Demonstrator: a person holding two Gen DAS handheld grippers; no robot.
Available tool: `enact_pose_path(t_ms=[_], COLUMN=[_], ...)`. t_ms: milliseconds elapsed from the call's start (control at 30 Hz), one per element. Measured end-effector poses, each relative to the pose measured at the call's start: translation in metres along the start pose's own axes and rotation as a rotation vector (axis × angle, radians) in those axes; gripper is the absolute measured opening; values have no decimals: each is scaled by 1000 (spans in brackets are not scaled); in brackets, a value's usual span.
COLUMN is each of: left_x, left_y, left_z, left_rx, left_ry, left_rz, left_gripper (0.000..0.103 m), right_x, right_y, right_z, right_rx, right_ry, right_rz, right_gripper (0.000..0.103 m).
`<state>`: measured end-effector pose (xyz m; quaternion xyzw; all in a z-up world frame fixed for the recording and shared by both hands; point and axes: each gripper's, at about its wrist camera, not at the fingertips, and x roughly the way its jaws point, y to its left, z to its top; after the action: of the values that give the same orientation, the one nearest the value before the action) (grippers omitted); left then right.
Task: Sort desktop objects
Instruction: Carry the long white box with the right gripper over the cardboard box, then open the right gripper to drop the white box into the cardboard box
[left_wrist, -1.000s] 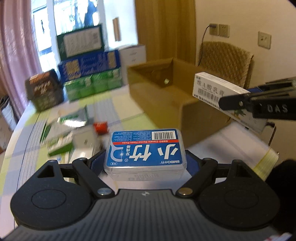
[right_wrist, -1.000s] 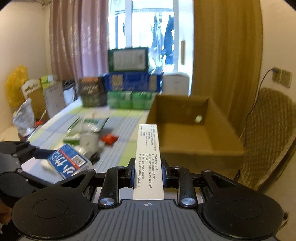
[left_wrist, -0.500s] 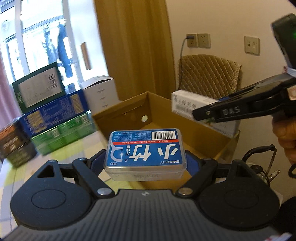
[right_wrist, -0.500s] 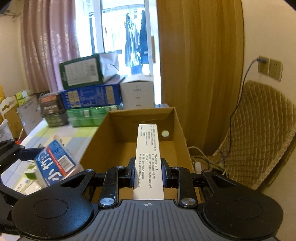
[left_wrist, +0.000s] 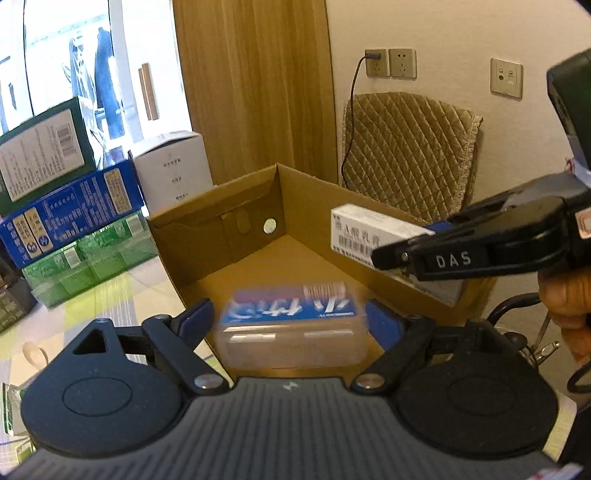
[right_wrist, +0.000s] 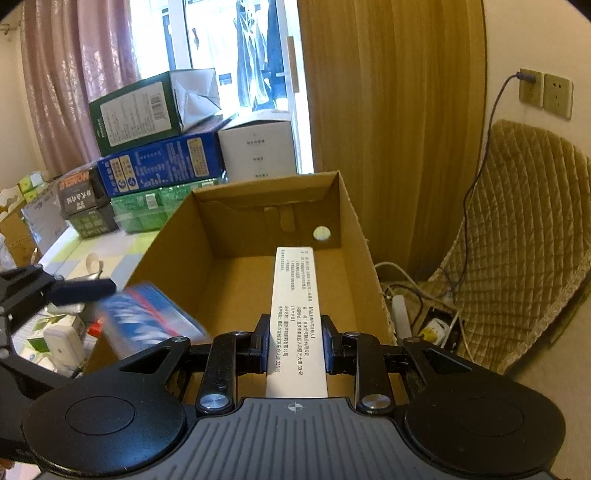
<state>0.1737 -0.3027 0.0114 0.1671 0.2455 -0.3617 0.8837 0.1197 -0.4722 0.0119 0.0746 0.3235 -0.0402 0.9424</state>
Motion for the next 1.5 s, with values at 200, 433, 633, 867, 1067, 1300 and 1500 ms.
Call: enact_pose_path(t_ms=[200,433,633,867,1067,1300,1500], left_x=[-14,-38,-62,-99,-137,-187,-218], left_y=[4,15,24,34,46,70,96], left_z=[-3,-6,-20,-48,-78,-117,-151], left_rx=[9,-36,-82,-139,-156,-185,-210], left_ry=[-25,-42,-48,-29,-9,30,77], left_rz=[28,49,68,108,165,253,341], left_gripper=[87,87,87,89,90,93,95], right_x=[3,3,-20,-64,-100,-118,-110], right_y=[1,5,4,14,51,107,147], right_z=[-3,5,5,-10,-39,-76,-101], right_rx=[-5,2,10,11,-21,-61,-69], right_ry=[16,-14,-56,-113,-138,-110,-60], right_rz=[4,29,23,7,54,139,192], right_gripper=[23,24,46,67,79,93,101])
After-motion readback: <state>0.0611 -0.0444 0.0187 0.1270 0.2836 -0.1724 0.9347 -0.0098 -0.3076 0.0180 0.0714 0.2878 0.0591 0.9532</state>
